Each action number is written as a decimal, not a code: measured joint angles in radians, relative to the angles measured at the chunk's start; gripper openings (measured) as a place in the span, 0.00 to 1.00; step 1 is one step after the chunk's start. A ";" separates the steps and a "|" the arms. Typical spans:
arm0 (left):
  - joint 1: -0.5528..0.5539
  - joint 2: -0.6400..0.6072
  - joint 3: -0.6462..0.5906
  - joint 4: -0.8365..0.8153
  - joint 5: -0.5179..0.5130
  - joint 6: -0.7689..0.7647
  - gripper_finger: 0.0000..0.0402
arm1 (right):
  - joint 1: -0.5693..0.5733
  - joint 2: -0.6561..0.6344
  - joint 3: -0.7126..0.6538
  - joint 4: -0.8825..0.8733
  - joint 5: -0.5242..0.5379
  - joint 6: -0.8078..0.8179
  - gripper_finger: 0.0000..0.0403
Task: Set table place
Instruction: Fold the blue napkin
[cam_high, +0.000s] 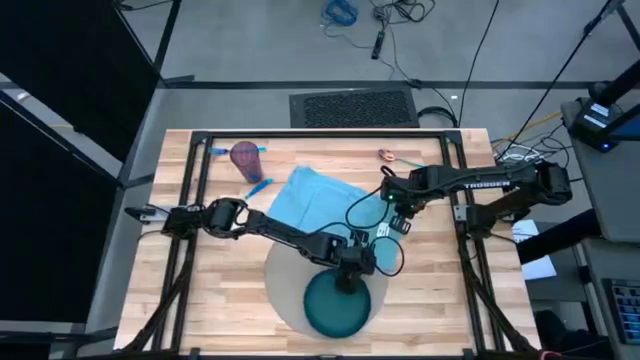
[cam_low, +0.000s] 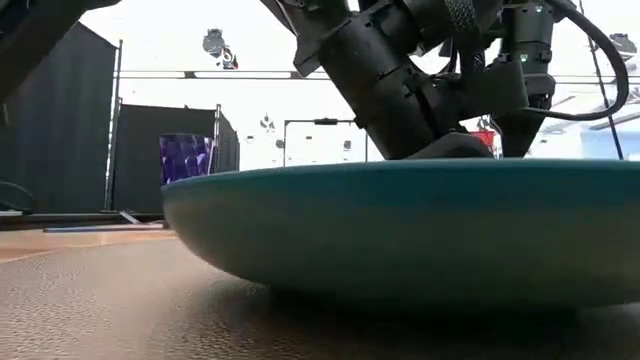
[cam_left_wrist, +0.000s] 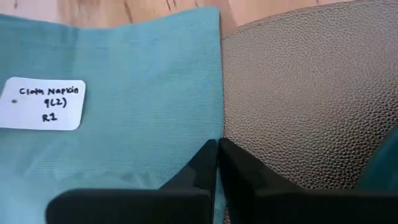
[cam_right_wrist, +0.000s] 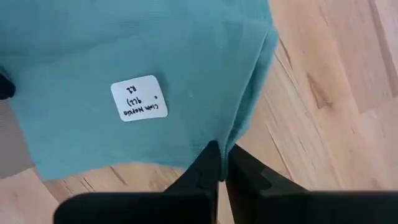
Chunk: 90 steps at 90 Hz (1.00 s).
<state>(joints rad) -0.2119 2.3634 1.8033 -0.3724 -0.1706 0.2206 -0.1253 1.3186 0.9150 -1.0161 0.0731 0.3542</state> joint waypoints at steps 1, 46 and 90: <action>0.000 0.000 0.000 0.000 -0.001 0.001 0.00 | 0.000 0.000 0.000 0.000 0.000 0.000 0.00; -0.011 -0.060 -0.001 -0.002 -0.170 0.051 0.00 | 0.001 0.000 0.113 -0.005 0.011 -0.065 0.00; -0.019 -0.146 0.000 -0.227 -0.410 -0.032 0.00 | -0.061 0.000 0.173 0.029 0.036 -0.071 0.00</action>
<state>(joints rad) -0.2314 2.2175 1.8034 -0.5992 -0.5808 0.1887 -0.1860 1.3185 1.0878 -0.9873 0.1089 0.2836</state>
